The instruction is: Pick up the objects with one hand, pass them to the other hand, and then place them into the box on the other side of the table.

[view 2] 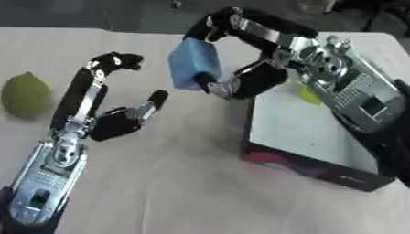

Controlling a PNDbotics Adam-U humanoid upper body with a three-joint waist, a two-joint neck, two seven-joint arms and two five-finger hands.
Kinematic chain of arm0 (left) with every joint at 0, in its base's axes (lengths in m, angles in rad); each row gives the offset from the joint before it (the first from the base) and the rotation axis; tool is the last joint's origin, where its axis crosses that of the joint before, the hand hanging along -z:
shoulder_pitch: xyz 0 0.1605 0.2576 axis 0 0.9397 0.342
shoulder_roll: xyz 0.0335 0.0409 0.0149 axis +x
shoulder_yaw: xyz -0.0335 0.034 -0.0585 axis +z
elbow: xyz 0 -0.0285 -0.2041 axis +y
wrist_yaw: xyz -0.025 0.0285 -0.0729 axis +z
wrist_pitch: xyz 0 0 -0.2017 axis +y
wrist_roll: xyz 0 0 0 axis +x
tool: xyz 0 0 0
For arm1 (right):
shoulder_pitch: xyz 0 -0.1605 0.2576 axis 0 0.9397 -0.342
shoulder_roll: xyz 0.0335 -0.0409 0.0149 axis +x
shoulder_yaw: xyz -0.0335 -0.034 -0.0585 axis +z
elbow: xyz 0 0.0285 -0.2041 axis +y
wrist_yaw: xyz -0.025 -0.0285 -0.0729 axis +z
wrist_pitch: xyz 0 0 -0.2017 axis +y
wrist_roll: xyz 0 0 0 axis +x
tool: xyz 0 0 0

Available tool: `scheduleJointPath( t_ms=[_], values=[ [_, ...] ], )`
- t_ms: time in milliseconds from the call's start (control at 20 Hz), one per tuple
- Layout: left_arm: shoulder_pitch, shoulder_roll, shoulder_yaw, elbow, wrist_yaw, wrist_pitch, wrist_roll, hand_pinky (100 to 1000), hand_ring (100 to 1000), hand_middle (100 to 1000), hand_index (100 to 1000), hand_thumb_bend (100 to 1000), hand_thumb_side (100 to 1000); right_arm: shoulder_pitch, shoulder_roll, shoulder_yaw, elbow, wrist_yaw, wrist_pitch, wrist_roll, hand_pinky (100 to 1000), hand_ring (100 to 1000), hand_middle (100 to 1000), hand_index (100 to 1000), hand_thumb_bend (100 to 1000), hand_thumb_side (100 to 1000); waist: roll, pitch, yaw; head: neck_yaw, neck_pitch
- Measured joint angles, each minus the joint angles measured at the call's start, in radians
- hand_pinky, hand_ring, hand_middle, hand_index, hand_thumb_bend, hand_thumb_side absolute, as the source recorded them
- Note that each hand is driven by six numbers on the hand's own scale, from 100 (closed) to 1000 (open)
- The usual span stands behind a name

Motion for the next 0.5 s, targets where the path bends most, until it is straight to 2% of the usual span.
scheduleJointPath(
  t_ms=[250, 500],
  values=[
    [0.015, 0.02, 0.014, 0.0, 0.002, 0.01, 0.013, 849, 755, 642, 794, 467, 583, 0.074, -0.032, -0.048, 0.0, -0.022, 0.016, -0.051, 875, 932, 520, 624, 100, 145, 0.01, -0.012, -0.02, 0.0, 0.007],
    [0.025, 0.037, 0.026, 0.0, 0.007, 0.02, 0.025, 848, 753, 637, 788, 456, 587, 0.157, -0.047, -0.101, 0.013, -0.045, 0.03, -0.101, 882, 946, 536, 638, 100, 172, 0.015, -0.012, -0.031, -0.003, 0.007]
  ],
)
